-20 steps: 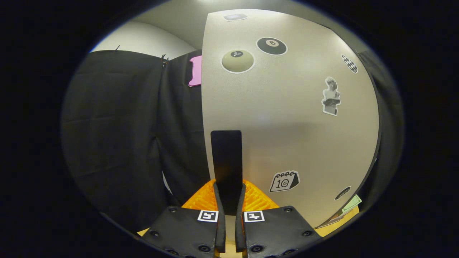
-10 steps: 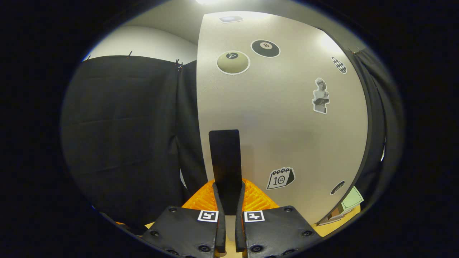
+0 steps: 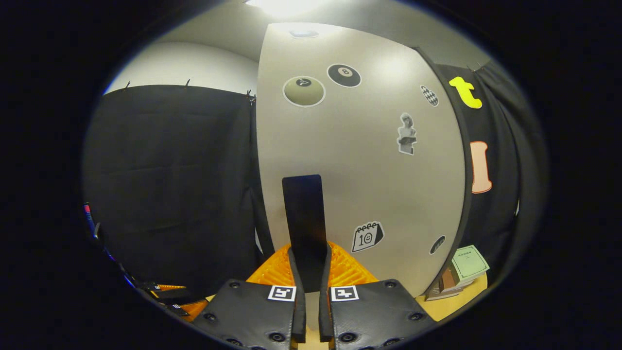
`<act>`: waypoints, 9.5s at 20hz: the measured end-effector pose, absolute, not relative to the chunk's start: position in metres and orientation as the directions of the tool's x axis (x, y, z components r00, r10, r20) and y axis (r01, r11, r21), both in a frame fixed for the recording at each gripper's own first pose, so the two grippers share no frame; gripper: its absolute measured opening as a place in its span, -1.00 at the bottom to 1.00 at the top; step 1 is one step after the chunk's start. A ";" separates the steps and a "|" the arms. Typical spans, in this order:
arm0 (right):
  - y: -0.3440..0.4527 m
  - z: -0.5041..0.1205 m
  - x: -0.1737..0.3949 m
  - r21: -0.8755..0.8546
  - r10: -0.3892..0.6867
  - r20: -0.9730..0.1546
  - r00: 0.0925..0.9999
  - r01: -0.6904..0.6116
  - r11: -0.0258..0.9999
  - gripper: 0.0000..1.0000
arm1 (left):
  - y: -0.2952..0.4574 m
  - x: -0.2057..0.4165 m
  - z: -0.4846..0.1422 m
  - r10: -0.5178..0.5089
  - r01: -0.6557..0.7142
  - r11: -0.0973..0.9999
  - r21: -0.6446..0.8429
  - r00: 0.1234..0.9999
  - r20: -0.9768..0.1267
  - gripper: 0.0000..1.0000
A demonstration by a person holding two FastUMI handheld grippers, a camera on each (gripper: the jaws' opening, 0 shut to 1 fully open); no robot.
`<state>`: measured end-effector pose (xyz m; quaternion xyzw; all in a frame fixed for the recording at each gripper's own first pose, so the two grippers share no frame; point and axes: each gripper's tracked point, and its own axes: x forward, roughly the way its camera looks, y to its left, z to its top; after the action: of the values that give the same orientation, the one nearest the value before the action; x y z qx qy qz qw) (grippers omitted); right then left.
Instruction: Open the cabinet door with the right hand, grasp the bottle in the cabinet with the left hand and place it on the coaster, then close the cabinet door with the right hand.
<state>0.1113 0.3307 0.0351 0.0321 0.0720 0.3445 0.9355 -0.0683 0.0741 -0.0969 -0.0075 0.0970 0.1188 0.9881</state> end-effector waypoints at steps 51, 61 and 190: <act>0.086 0.030 0.083 0.201 0.112 -0.161 0.980 -0.079 0.977 -0.10 | -0.078 0.104 -0.056 -0.115 0.113 0.993 -0.024 0.980 -0.160 0.46; 0.024 0.027 0.167 0.113 -0.009 -0.126 0.992 0.024 0.993 0.81 | -0.112 0.200 0.001 -0.089 0.088 0.996 -0.007 0.994 -0.069 0.41; 0.002 -0.149 0.154 0.106 -0.167 -0.462 0.871 0.241 0.965 0.82 | -0.007 0.026 -0.341 -0.170 0.185 0.983 -0.009 0.882 -0.439 0.47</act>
<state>0.1536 0.0017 -0.1489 0.0801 0.2308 -0.1057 0.9639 0.0264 -0.0067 -0.3405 0.0164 0.2250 -0.0916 0.9699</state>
